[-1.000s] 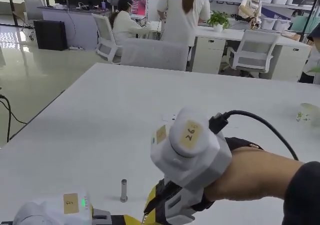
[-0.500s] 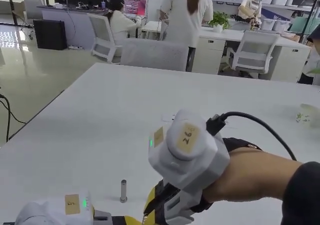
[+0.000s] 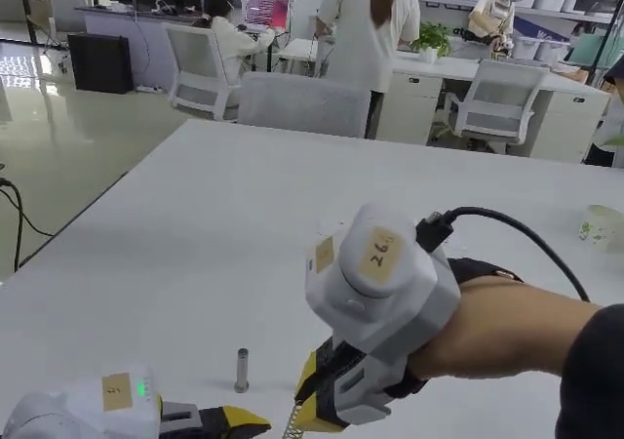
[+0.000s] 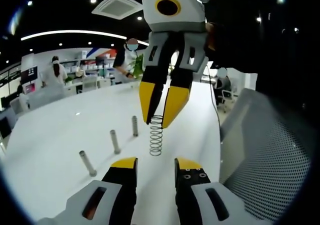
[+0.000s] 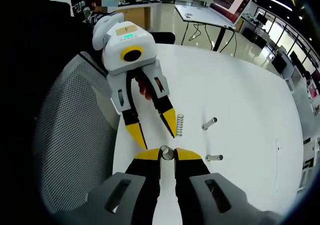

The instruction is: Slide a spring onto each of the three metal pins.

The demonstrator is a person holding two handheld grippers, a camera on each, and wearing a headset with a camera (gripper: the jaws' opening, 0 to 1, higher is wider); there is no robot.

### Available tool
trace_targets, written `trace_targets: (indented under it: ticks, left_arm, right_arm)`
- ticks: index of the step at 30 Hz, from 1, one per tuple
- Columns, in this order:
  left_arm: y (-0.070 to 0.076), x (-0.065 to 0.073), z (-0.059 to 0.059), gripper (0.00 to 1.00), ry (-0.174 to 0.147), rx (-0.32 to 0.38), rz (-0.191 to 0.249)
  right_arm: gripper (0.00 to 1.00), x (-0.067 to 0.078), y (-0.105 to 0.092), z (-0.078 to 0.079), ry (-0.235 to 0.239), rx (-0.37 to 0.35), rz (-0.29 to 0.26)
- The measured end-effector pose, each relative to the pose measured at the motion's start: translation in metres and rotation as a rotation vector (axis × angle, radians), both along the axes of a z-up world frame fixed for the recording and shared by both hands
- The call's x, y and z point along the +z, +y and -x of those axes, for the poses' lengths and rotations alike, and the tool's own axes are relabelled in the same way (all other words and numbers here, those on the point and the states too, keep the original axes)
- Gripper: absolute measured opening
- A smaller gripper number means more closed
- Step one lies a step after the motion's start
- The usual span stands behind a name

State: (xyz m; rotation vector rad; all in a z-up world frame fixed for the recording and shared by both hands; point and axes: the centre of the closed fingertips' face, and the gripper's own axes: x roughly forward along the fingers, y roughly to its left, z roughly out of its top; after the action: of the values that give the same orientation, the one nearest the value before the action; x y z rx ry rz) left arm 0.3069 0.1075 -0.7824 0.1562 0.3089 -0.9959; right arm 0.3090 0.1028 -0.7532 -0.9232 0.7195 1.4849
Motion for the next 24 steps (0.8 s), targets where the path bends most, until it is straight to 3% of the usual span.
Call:
trace_targets:
  ticks: [5, 15, 24]
  left_arm:
    - [0.012, 0.003, -0.004, 0.27, -0.004, 0.041, 0.019]
    - [0.04, 0.004, -0.011, 0.33, -0.007, 0.126, 0.034]
    - [0.053, 0.003, -0.013, 0.38, -0.004, 0.168, 0.045]
  right_arm:
    - [0.07, 0.003, -0.005, -0.007, -0.006, -0.01, 0.01]
    - [0.07, 0.018, -0.014, -0.038, -0.043, -0.048, 0.017]
    - [0.07, 0.021, -0.017, -0.06, -0.064, -0.075, 0.025]
